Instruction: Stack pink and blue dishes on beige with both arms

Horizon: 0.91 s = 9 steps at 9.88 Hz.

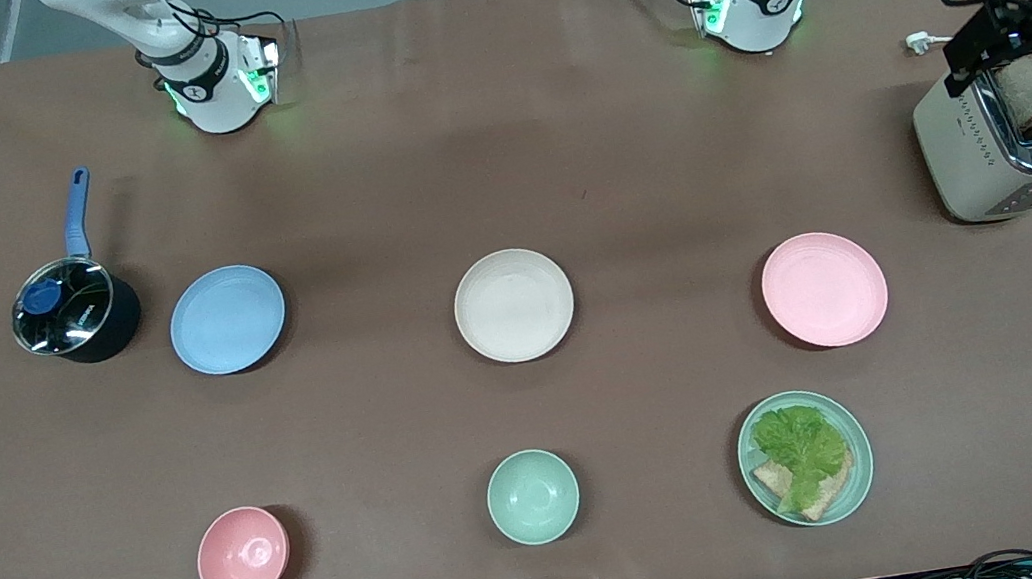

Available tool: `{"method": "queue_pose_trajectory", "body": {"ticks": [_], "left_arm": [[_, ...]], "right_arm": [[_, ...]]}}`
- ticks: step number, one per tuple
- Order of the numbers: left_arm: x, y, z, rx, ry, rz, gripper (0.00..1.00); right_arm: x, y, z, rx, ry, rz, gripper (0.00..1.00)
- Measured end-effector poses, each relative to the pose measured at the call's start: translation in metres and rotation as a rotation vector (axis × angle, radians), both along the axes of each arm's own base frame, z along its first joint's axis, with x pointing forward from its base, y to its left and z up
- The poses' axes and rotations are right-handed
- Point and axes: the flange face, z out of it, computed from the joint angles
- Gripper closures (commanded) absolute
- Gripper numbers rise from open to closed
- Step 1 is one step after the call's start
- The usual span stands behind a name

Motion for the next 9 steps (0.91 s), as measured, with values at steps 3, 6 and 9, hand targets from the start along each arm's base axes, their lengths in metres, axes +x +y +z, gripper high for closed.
{"method": "queue_pose_trajectory", "body": {"ticks": [3,6,9], "left_arm": [[0.061,0.075,-0.115,-0.044,-0.006,-0.081,0.00],[0.070,0.140,-0.255,-0.222,-0.031,-0.159,0.00],[0.076,0.169,-0.369,-0.342,-0.025,-0.203,0.13]], "right_arm": [[0.001,0.002,-0.001,0.000,0.005,0.054,0.00],[0.026,0.002,-0.055,0.033,0.102,0.150,0.00],[0.060,-0.003,-0.189,0.084,0.153,0.247,0.00]]}}
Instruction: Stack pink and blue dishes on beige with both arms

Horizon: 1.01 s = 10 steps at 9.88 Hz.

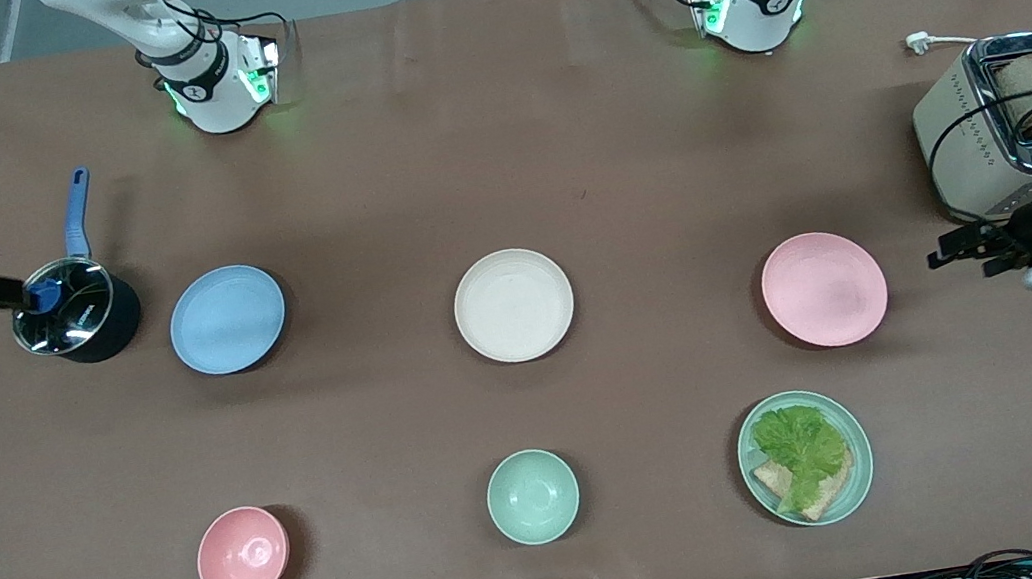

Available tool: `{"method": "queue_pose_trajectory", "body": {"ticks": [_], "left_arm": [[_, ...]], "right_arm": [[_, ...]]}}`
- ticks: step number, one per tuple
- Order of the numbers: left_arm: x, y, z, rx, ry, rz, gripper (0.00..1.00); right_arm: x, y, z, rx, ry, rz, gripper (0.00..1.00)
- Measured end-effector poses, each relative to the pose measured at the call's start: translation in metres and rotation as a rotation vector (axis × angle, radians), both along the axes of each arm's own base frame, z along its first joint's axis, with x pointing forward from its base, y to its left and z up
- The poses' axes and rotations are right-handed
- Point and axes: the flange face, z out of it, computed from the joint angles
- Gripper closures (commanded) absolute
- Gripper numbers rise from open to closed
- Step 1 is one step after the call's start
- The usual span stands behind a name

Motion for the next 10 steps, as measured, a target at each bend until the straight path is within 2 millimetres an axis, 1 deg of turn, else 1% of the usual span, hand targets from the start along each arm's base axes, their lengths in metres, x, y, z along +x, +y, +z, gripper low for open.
{"method": "queue_pose_trajectory", "body": {"ticks": [1,2,3,4,6,7,8,9,10], "left_arm": [[0.000,0.003,-0.033,-0.031,0.006,-0.013,0.25],[-0.003,0.002,-0.059,-0.051,0.028,-0.018,0.37],[-0.004,-0.002,-0.078,-0.064,0.050,-0.024,0.50],[-0.005,-0.006,-0.090,-0.070,0.064,-0.028,0.64],[-0.003,-0.010,-0.098,-0.074,0.074,-0.034,0.96],[-0.004,-0.011,-0.100,-0.075,0.077,-0.034,1.00],[-0.003,-0.011,-0.100,-0.075,0.076,-0.036,1.00],[-0.001,-0.013,-0.098,-0.075,0.070,-0.039,1.00],[0.006,-0.020,-0.090,-0.080,0.052,-0.051,1.00]], "right_arm": [[-0.002,-0.004,-0.054,0.026,0.000,0.028,0.00],[-0.009,-0.010,-0.100,0.051,-0.006,0.045,0.00],[-0.017,-0.016,-0.138,0.063,-0.020,0.068,0.00],[-0.021,-0.022,-0.171,0.081,-0.031,0.085,0.00],[-0.025,-0.033,-0.224,0.134,-0.058,0.109,0.00],[-0.030,-0.039,-0.249,0.168,-0.080,0.124,0.03],[-0.036,-0.042,-0.269,0.198,-0.092,0.130,0.11],[-0.044,-0.041,-0.284,0.223,-0.081,0.134,0.22],[-0.054,-0.038,-0.295,0.241,-0.063,0.166,0.29]]}}
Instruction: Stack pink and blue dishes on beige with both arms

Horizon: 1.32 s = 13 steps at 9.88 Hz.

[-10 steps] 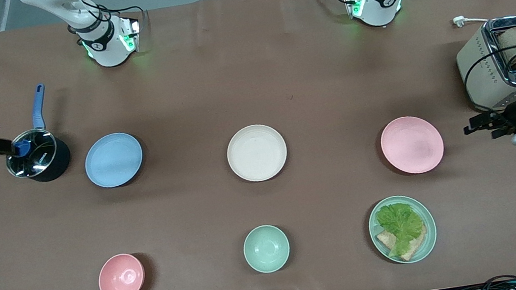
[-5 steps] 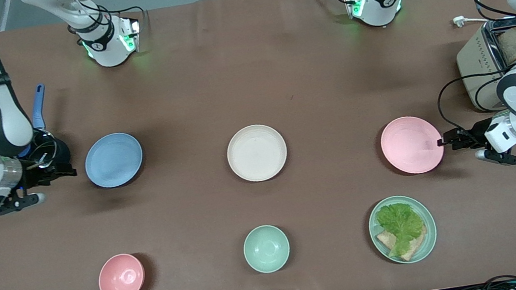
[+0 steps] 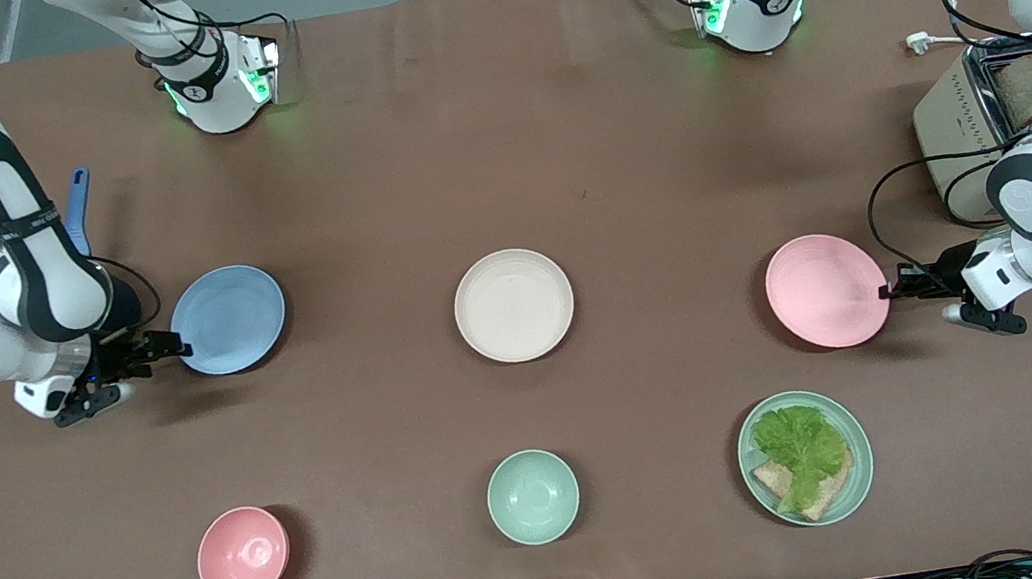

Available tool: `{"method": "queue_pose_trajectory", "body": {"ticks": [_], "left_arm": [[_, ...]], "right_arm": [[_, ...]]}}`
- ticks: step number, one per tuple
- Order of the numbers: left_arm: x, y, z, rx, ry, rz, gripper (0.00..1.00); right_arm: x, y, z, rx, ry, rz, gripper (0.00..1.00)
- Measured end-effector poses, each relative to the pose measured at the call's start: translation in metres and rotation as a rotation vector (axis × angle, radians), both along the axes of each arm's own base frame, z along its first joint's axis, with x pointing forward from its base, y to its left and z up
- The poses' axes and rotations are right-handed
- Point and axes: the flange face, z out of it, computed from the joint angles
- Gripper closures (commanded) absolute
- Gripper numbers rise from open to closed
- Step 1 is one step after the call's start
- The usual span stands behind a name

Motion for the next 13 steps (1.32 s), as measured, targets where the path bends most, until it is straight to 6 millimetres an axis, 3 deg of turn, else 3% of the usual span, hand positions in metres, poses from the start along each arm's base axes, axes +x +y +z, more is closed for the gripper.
{"method": "queue_pose_trajectory", "body": {"ticks": [1,2,3,4,5,6,7,9,11,13], "left_arm": [[0.010,-0.016,0.016,-0.011,-0.014,0.002,1.00],[0.020,-0.045,0.041,-0.025,-0.003,0.033,1.00],[0.026,-0.089,0.070,-0.032,0.022,0.078,1.00],[0.026,-0.146,0.097,-0.025,0.050,0.120,1.00],[0.018,-0.218,0.119,-0.001,0.088,0.160,1.00],[0.004,-0.281,0.128,0.058,0.122,0.185,1.00],[-0.015,-0.339,0.129,0.150,0.140,0.204,1.00],[-0.063,-0.433,0.122,0.319,0.120,0.223,0.99],[-0.102,-0.491,0.111,0.380,0.113,0.246,0.99],[-0.129,-0.530,0.091,0.376,0.100,0.263,0.98]], "right_arm": [[-0.007,0.001,-0.006,0.012,0.003,0.044,0.34],[-0.011,0.001,-0.009,0.019,0.002,0.072,0.41],[-0.012,0.001,-0.010,0.021,0.001,0.079,0.51],[-0.012,0.001,-0.010,0.024,0.000,0.079,0.63],[-0.013,0.001,-0.011,0.033,0.001,0.068,0.75],[-0.015,0.000,-0.013,0.038,0.004,0.059,0.86],[-0.017,0.000,-0.014,0.043,0.006,0.051,1.00],[-0.019,-0.004,-0.011,0.060,0.015,0.036,1.00],[-0.014,-0.016,0.012,0.101,0.050,0.015,1.00],[0.011,-0.036,0.078,0.159,0.105,-0.031,1.00]]}}
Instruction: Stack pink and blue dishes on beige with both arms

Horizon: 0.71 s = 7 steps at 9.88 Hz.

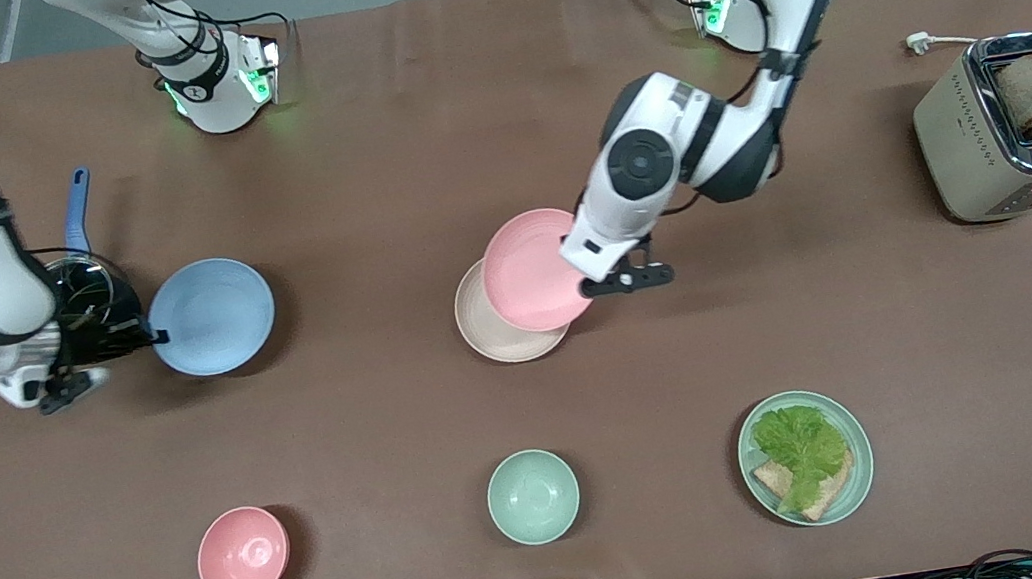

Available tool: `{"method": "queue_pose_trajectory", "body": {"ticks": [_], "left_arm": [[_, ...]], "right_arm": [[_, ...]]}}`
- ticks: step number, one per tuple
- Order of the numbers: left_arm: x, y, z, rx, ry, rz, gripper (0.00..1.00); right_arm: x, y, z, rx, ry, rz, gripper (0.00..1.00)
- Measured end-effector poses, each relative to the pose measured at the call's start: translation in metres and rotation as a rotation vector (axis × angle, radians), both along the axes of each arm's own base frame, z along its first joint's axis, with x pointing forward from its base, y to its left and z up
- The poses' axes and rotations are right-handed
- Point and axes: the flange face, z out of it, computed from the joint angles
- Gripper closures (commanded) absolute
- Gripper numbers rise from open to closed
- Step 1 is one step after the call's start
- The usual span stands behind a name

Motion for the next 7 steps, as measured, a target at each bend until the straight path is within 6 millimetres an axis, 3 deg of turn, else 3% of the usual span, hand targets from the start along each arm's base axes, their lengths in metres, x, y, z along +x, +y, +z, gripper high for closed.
{"method": "queue_pose_trajectory", "body": {"ticks": [2,3,4,5,7], "left_arm": [[-0.003,-0.011,-0.024,-0.017,-0.026,0.001,0.94],[0.001,-0.010,-0.034,-0.019,-0.033,0.005,0.76],[0.005,-0.009,-0.039,-0.017,-0.039,0.006,0.31],[0.009,-0.008,-0.039,-0.017,-0.043,0.007,0.00],[0.028,-0.005,-0.023,-0.039,-0.080,0.029,0.00]], "right_arm": [[0.026,-0.002,0.087,0.003,0.059,-0.038,1.00],[0.036,0.005,0.125,-0.008,0.086,-0.069,1.00],[0.045,0.019,0.153,-0.027,0.110,-0.108,1.00],[0.054,0.044,0.168,-0.051,0.131,-0.145,1.00],[0.066,0.117,0.177,-0.086,0.174,-0.192,1.00]]}}
